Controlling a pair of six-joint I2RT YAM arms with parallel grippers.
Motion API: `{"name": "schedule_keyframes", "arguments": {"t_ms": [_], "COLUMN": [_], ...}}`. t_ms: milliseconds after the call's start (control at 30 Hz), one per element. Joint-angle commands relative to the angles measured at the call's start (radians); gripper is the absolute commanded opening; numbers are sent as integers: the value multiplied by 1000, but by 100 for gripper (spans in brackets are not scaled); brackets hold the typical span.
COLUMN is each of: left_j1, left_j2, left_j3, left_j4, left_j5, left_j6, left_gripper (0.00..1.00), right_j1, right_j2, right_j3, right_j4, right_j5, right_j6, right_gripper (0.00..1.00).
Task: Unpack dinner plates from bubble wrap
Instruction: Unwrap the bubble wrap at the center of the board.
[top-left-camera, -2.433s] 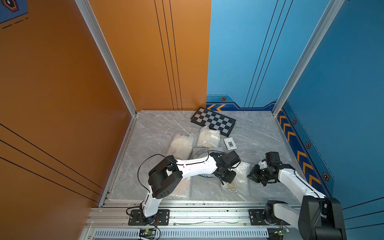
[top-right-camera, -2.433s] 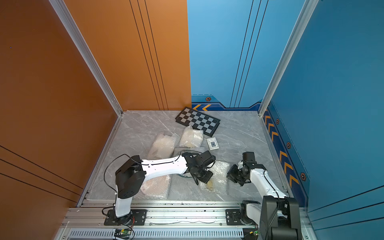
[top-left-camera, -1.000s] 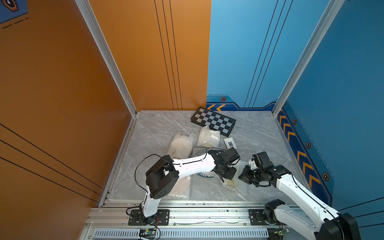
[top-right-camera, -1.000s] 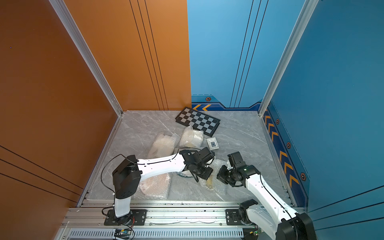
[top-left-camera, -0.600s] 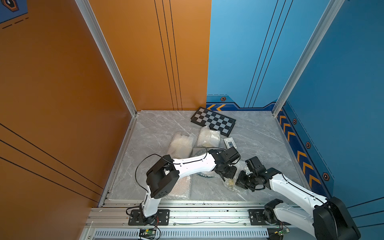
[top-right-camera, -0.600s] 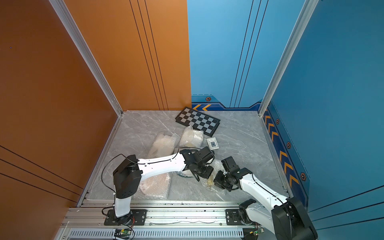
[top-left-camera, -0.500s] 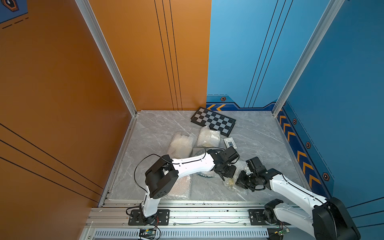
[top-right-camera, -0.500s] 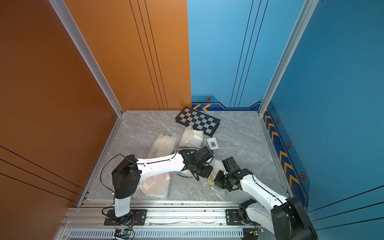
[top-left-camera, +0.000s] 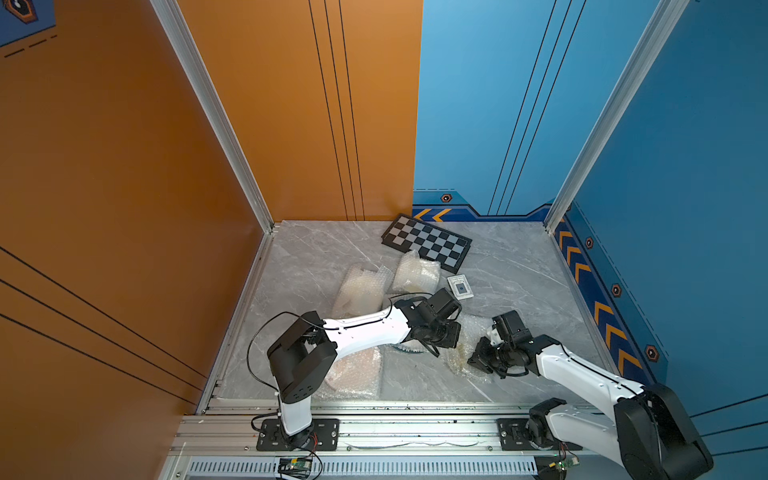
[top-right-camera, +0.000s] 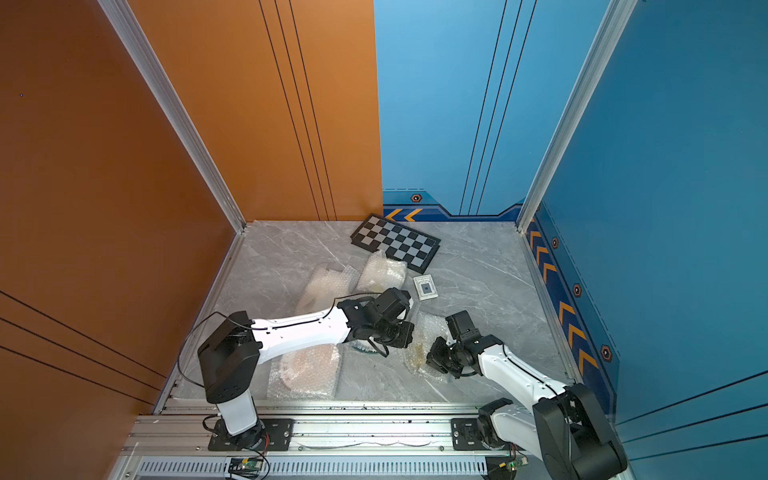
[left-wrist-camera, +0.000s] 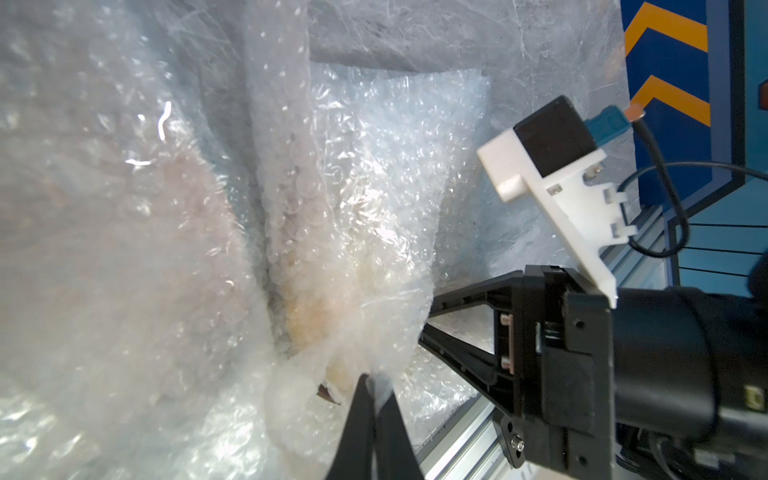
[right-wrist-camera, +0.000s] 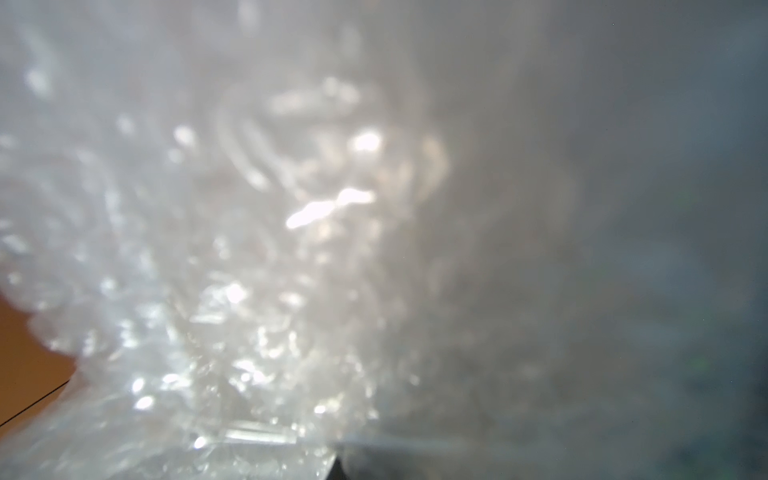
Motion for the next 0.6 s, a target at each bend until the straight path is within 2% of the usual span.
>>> {"name": "schedule_keyframes", "arguments": {"t_ms": [0,133,267,300,367,433,500,567], "left_j1": [31,36,1,-8,-24,-42,-59,-69], "left_j2": [-96,-83,-33,-13,16,39,61,80], "left_j3": [-9,-10,40,63,98,132,172,208], "left_j4": [77,85,54,32,-6,-44,-94,-135], "left_j5": [-48,1,43,55,65,64,59,53], "left_j6": [-18,-15,34,53,93,134,183,223], "left_gripper": [0,0,0,6,39,60,72,76], "right_j1": [-14,-16,-36,-36,-36,-35,-36,-40], "right_j2": [70,42,-9,-16,-38,-74,-124,-162], "right_j3": [-64,-51,-34,-26,-6,18,41,63], "right_j4": [-121,-126,-146,-146,-145,-148,-165,-198], "right_j5": [152,145,137,124,95,78,69,60], "right_j6": [-5,-10,-9,-9,-11,-8,2,8], "right_gripper": [0,0,0,0,0,0,1,4]}}
